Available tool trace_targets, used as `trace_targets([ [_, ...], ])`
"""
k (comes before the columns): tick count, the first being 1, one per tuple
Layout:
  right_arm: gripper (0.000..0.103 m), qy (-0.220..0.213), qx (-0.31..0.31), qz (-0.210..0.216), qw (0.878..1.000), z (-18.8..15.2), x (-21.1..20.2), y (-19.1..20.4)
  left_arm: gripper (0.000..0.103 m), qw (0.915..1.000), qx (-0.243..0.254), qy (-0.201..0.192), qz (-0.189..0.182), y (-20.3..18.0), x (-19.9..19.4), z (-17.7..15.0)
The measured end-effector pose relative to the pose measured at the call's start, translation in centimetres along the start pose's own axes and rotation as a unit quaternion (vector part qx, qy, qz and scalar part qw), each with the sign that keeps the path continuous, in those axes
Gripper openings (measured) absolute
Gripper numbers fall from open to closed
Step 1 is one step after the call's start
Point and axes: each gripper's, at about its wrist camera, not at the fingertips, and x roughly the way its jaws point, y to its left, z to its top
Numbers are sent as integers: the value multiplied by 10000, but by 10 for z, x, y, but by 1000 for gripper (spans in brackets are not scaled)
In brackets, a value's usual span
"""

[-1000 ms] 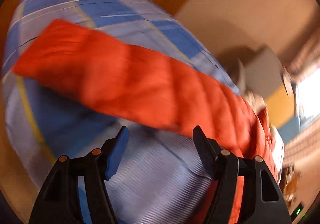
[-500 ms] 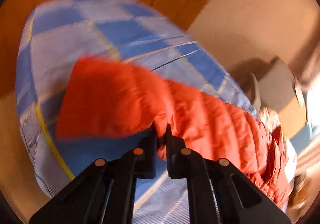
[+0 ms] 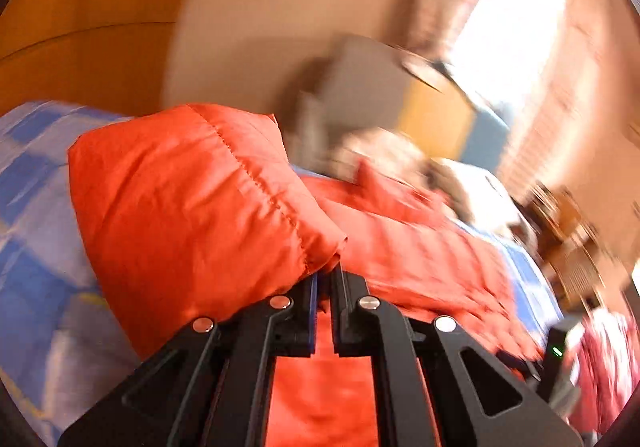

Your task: Fold large clothes

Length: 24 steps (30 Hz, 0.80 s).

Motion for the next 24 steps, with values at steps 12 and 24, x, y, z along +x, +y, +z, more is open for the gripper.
trace_targets([
  [12,89,90,300,263,9992,0,0,-21,21,9918,814,887,-431,-79,63,-44],
  [24,89,106,529,353,9979,1,-6,-32,77,9865,1102,757,-948,-93,45,-62],
])
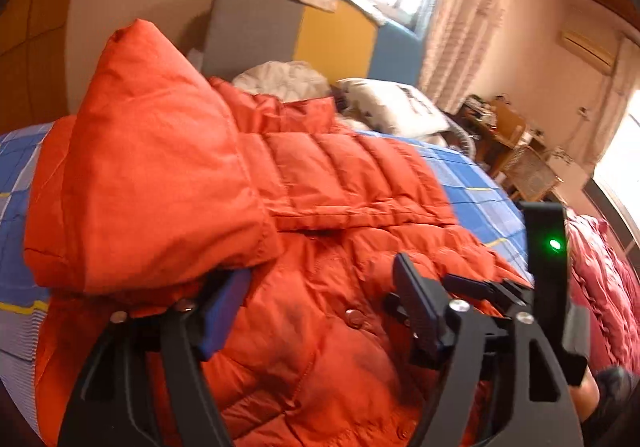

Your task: Fold large clothes

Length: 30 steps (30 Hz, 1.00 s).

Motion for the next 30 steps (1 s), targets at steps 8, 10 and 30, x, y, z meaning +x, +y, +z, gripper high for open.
trace_targets([
  [8,89,-390,-252,-13,9989,-2,-28,9,81,9968,-496,-511,-350,26,-59,-5],
  [10,89,-574,-482,123,9971,-4,-38,20,81,9960,-633,-564,-291,40,-74,-14],
  [30,15,-1206,-305,1059,9866,59,-41,76,80,9912,-1207,-278,458,94,-71,-45],
])
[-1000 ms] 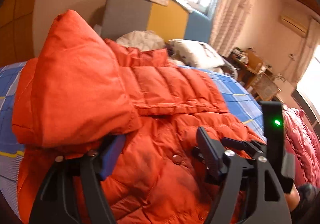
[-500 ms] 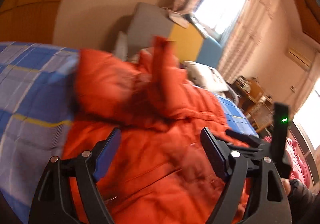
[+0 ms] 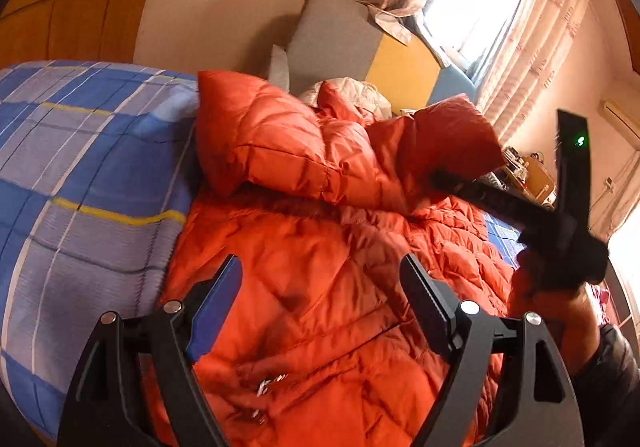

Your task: Fold large clothes

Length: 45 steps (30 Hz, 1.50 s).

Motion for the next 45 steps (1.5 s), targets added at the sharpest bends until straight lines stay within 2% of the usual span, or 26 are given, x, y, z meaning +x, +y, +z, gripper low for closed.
trace_targets([
  [1,9,-74,115,-6,9999,7,-4,-11,80,10000,22,3,-33,-3,1,2],
  [5,5,-246,401,-284,9985,23,-10,-57,80,9998,165,74,-60,-15,20,14],
  [10,3,53,1091,-625,9920,13,11,-122,80,9992,366,182,-19,-31,41,25],
  [14,3,471,1478,-816,9845,-8,35,-148,80,9989,418,194,81,-39,50,35],
  [18,4,564,1570,-845,9824,-19,35,-149,80,9984,389,241,339,-41,64,47],
  [20,20,580,1750,-860,9791,-22,25,-152,80,9981,371,250,433,-41,71,52],
  [21,45,491,1714,-1017,9787,-22,17,-151,80,9980,360,218,463,-41,73,56],
  [22,67,365,1685,-1125,9786,-23,8,-152,80,9980,343,206,479,-41,75,60],
  [23,70,185,1618,-1231,9789,-21,-2,-149,80,9980,334,191,499,-41,77,62],
  [26,70,-61,1222,-1255,9845,-9,-11,-140,80,9977,373,96,558,-41,81,70],
  [30,70,-151,654,-1354,9885,16,5,-124,80,9974,345,18,637,-38,93,88],
  [35,70,164,383,-1409,9891,41,50,-122,80,9968,329,142,714,-32,122,105],
  [41,70,519,325,-1627,9848,36,83,-135,79,9945,412,337,904,-26,152,112],
  [45,71,641,379,-1627,9839,26,98,-145,80,9924,459,536,1005,-20,169,105],
])
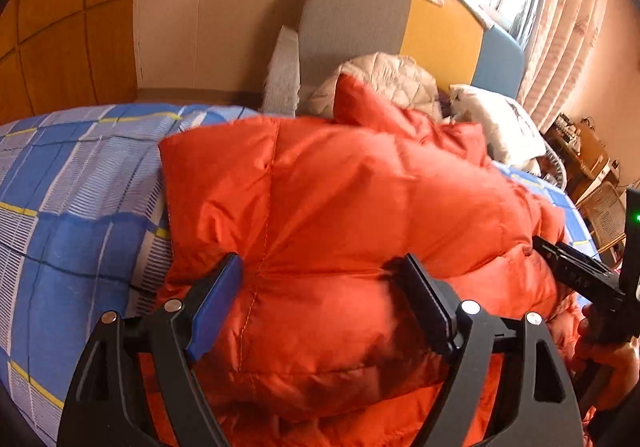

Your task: Fold large clothes

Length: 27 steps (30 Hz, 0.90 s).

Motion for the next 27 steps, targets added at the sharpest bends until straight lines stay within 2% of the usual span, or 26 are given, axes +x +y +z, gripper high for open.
trace_targets([
  [8,72,146,-155,-81,9997,-7,30,4,81,9998,103,125,92,2,28,-7],
  [14,72,260,-244,-258,9990,-4,32,9,81,9993,165,196,263,0,33,-6],
  [17,76,350,-134,-197,9991,1,18,7,83,9990,176,220,358,-4,22,-4],
  [19,82,247,-18,-47,9997,-3,-2,1,86,9992,9,130,373,0,4,-5],
  [21,83,183,19,-16,9998,-7,-18,-4,87,9995,-76,24,310,6,-15,-9],
  [25,84,396,-85,197,9990,-36,-53,-20,87,9997,17,-47,234,17,-53,-33],
  [27,84,524,-165,162,9984,-49,-66,-28,87,9998,71,-3,164,25,-70,-49],
])
